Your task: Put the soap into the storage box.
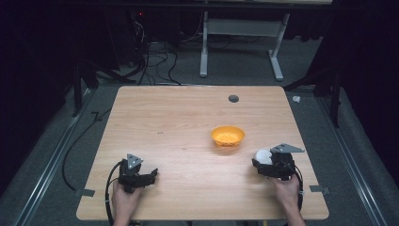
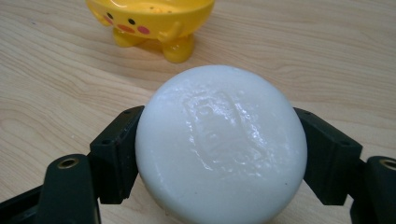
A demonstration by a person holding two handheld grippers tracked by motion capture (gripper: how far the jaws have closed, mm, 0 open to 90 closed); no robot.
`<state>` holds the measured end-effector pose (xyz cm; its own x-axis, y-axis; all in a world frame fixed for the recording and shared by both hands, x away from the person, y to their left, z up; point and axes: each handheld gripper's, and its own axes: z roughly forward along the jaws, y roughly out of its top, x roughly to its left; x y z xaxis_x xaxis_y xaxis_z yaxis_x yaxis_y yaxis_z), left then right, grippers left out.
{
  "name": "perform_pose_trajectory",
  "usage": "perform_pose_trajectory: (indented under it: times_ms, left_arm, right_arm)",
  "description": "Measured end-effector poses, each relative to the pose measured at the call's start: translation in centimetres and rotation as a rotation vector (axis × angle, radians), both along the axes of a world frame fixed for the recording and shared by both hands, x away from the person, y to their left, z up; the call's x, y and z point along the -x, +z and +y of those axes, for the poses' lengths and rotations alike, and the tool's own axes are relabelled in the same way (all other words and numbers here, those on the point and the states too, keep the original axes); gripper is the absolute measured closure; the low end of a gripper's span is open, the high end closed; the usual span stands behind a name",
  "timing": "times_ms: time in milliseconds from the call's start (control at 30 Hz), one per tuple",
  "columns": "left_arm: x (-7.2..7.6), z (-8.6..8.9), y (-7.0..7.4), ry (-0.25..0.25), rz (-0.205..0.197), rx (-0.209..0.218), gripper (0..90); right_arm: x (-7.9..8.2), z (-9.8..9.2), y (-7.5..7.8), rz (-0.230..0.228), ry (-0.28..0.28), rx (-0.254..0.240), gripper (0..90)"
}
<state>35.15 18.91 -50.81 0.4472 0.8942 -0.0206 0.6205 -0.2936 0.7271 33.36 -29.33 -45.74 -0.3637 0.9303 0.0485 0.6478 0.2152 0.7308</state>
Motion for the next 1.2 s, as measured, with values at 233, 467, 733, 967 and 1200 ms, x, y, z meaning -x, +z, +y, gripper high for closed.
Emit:
perform_pose_trajectory:
  times_ms: [233, 467, 733, 967, 1200]
  left_arm:
    - [0.0, 0.0, 0.0, 0.001, 0.0, 0.0, 14.8]
    - [0.0, 0.0, 0.0, 0.0, 0.001, 0.001, 14.8]
    - [0.0, 0.0, 0.0, 0.001, 0.001, 0.001, 14.7]
    - [0.0, 0.0, 0.0, -0.004, 0.002, 0.0, 14.8]
    - [0.0, 0.0, 0.0, -0.003, 0.001, 0.001, 14.8]
  right_arm:
    - [-0.6, 0.7, 0.8, -0.002, 0.021, -0.008, 25.1]
    - [-1.1, 1.3, 1.8, -0.023, 0.045, -0.02, 25.1]
    - [-1.4, 1.9, 2.4, -0.02, 0.05, -0.021, 25.1]
    - [-1.9, 3.0, 3.9, -0.02, 0.072, 0.004, 25.1]
    - [-2.4, 3.8, 4.6, -0.028, 0.101, 0.01, 25.1]
